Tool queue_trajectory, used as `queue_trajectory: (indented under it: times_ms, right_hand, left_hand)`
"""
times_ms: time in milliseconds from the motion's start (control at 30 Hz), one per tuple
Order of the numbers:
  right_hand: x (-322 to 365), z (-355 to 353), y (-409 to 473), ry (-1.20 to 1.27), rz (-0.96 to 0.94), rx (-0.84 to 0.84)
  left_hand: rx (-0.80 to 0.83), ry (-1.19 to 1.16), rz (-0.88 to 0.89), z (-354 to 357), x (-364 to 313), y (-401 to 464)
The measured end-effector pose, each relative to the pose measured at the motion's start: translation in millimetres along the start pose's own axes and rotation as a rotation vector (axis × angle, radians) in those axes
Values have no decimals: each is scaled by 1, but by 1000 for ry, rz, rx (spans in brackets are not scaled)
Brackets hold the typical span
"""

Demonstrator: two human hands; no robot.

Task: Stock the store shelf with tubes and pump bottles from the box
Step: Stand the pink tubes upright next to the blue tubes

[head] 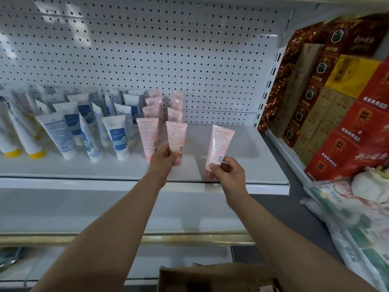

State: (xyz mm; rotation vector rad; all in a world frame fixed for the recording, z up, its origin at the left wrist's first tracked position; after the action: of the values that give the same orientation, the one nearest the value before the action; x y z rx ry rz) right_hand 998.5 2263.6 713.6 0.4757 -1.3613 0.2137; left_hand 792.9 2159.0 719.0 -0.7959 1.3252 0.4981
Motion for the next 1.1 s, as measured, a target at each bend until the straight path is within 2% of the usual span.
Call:
queue_trajectory:
  times_ms: [300, 533, 633, 700, 867, 1100]
  right_hand:
    - [-11, -2, 5, -4, 20, -9]
    - [-3, -4, 6, -47, -12, 4]
    - [2, -3, 5, -46, -13, 26]
    - [5, 0, 6, -26, -14, 42]
    - [17, 1, 13, -21, -52, 88]
    - [24, -6, 33, -53, -102, 99]
  left_hand:
    - [-112, 95, 42, -1, 1, 0]
    - [-323, 30, -10, -6, 17, -33]
    - [-406, 40, 131, 0, 6, -59]
    - [-348, 51, 201, 16, -2, -67]
    - [-120, 134, 170, 57, -13, -61]
    - [-16, 107, 131, 83, -16, -37]
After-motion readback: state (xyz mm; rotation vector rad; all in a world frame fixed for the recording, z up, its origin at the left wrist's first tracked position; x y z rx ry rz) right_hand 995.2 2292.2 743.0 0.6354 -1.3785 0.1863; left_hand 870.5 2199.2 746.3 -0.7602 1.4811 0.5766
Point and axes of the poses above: each hand's wrist, its own y-axis towards the middle knuckle, its own z-axis out of the palm, x = y × z, the point moved 9 cm from there along y, towards the middle knuckle, and after that the axes turned 13 degrees about -z, right-handed, at the moved point
